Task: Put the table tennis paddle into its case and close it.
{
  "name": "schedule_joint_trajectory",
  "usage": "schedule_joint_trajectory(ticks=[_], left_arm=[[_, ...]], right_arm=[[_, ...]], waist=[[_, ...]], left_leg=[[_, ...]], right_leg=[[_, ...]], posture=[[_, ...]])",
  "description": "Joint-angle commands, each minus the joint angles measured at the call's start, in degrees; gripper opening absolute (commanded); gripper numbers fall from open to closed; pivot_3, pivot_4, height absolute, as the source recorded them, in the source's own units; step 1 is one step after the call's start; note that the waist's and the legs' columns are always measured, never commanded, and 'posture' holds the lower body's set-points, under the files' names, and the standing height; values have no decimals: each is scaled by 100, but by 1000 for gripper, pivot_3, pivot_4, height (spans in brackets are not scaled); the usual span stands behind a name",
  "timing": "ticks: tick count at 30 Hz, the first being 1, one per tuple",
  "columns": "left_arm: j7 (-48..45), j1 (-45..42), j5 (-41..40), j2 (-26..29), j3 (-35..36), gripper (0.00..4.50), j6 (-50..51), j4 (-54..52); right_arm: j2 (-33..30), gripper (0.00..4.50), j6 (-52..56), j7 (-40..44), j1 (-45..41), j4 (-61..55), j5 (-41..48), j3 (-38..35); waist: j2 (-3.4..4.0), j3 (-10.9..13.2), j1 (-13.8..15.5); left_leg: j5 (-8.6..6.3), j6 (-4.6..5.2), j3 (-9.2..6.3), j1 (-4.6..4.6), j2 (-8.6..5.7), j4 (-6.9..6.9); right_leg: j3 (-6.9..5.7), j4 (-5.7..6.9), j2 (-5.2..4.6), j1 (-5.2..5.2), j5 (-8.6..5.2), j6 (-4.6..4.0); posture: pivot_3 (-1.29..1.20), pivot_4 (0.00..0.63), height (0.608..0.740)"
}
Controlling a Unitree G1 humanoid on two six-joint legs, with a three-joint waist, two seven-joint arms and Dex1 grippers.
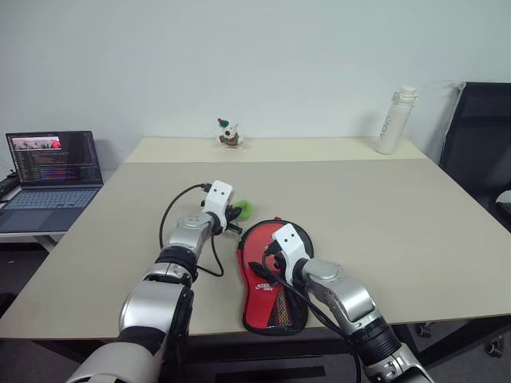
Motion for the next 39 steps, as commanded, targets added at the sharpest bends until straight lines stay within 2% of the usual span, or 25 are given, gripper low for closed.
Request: schedule_joint_trajectory(ticks=[1, 12, 28, 39], left_arm=[[311, -450, 313, -139, -170, 4, -390, 238], [791, -973, 1124, -703, -644, 4, -1006, 662], [815, -1490, 2708, -1536, -2048, 4, -2791, 738], [815, -1557, 3043, -2067, -2403, 4, -3721, 682]], right_arm=[[-27, 4500, 337, 19, 251, 338, -66, 87], [-60, 4500, 531, 98, 533, 111, -154, 258], [-196, 4500, 847, 161, 926, -298, -196, 378], [-203, 4500, 784, 161, 891, -205, -210, 357]], waist=[[-1, -1, 0], [-3, -2, 1], [-7, -4, 58], [-5, -6, 171]], left_leg=[[0, 0, 0, 0, 0, 0], [0, 0, 1, -3, -2, 0], [-1, -1, -1, -11, -9, -1], [-1, -2, -2, -14, -12, -1]], right_leg=[[0, 0, 0, 0, 0, 0], [0, -4, 0, 0, 0, 1], [-4, -15, -6, 2, -1, 2], [-5, -20, -10, 2, -2, 4]], posture=[[0, 150, 740], [0, 150, 740], [0, 150, 740], [0, 150, 740]])
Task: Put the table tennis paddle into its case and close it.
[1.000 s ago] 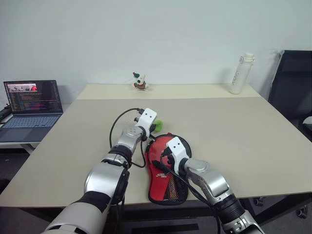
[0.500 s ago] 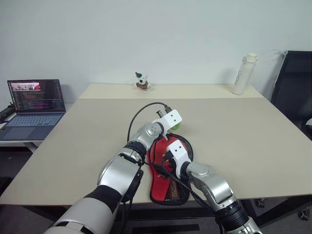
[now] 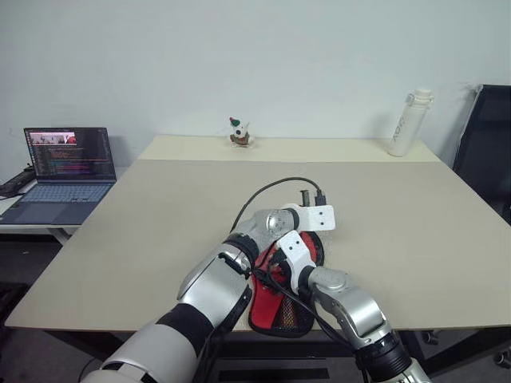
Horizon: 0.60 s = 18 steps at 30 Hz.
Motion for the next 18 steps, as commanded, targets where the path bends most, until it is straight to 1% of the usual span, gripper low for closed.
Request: schedule_joint_trajectory(ticks=[1, 5, 9, 11, 12, 16, 18], left_arm=[[-83, -423, -47, -458, -57, 4, -701, -351], [-187, -410, -89, -475, -19, 4, -711, -351], [-662, -357, -271, -438, 140, 4, -568, -316], [-659, -350, -290, -400, 178, 718, -470, -314], [-628, -343, -283, -371, 193, 916, -421, -313], [-672, -302, -351, -203, 295, 2261, -52, -277], [-653, -284, -445, -67, 423, 2261, 192, -263]], right_arm=[[-38, 4500, 496, 102, 288, 615, -24, 260], [-38, 4500, 470, 105, 242, 666, -25, 231], [-15, 4500, 443, 106, 203, 714, -33, 208], [1, 4500, 424, 105, 168, 749, -35, 194], [10, 4500, 415, 105, 143, 765, -33, 183], [51, 4500, 372, 119, 46, 808, -5, 108], [72, 4500, 348, 150, 33, 797, 29, 65]], waist=[[0, 0, 6], [1, -1, 8], [3, -4, 8], [6, -6, 8], [5, -7, 6], [8, -9, -25], [8, -9, -47]], left_leg=[[0, 0, 0, 0, 0, 0], [0, 0, 0, 0, -1, 0], [0, 0, 0, 0, -1, 0], [0, 0, 1, 1, -1, 0], [0, 0, 0, 2, -1, 0], [0, 0, 2, 3, 1, 0], [0, 0, 1, 4, 1, 0]], right_leg=[[0, 0, 0, 0, 0, 0], [0, -1, -1, 1, 0, 0], [-1, -1, -1, 1, 0, 0], [-1, 0, -1, 1, 0, 0], [-2, 1, -1, 1, 0, 0], [0, 2, 0, 2, 0, 0], [0, 4, 0, 1, 0, 0]], posture=[[0, 150, 740], [0, 150, 740], [0, 150, 740], [0, 150, 740], [0, 150, 740], [0, 150, 740], [0, 150, 740]])
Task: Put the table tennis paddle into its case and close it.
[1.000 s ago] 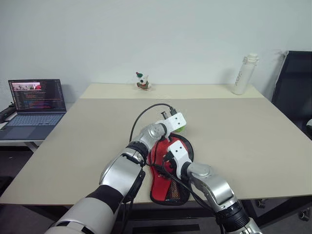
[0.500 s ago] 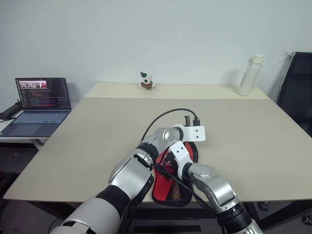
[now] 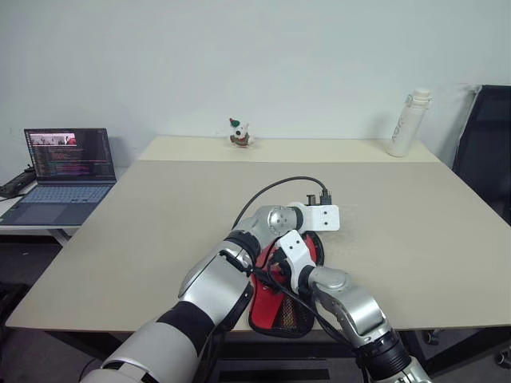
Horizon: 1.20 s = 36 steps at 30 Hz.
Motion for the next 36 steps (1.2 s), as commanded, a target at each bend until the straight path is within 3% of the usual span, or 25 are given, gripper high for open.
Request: schedule_joint_trajectory(ticks=[1, 9, 15, 21, 29, 36], left_arm=[[16, -172, -304, -4, 291, 2261, 248, -269], [-497, -48, -1243, 665, 1227, 2261, 430, -450], [-2293, 601, -2544, 1206, 2232, 2261, 744, -812], [-3980, 1448, -3453, 1519, 2620, 2261, 1604, -1618], [-4556, 2106, -3515, 1481, 2190, 2261, 2398, -2495], [-3936, 1876, -2714, 1286, 1460, 2261, 1675, -1795]], right_arm=[[18, 4500, 350, 56, 187, 639, 27, 100], [33, 4500, 440, 343, 102, 69, 403, -138], [-442, 4500, 1144, 850, 177, -1376, 1200, -610], [-1092, 4500, 1809, 1138, 371, -2535, 2013, -1177], [-1973, 4500, 1776, 1414, 170, -2568, 2521, -1884], [-3489, 4500, -161, 1935, -212, -1181, 1141, -1316]], waist=[[0, 0, -36], [0, 0, -156], [2, 2, -147], [2, 6, -137], [2, 5, -125], [0, 6, -116]], left_leg=[[0, 0, 0, 1, 1, 0], [0, 0, 1, 2, 5, -1], [0, 0, -2, -2, 8, -2], [0, 0, -7, -12, 8, -2], [0, 0, -7, -10, 8, 1], [0, 1, 3, -9, 4, 4]], right_leg=[[0, 2, 0, 0, 0, 0], [1, 4, 4, -2, 0, 0], [0, 4, 7, -5, 0, -1], [-3, 3, 6, -12, 0, -2], [-1, 5, 6, -10, 1, -3], [3, -2, 5, -7, 1, -2]], posture=[[0, 150, 740], [0, 150, 740], [0, 150, 740], [0, 150, 740], [0, 150, 740], [0, 150, 740]])
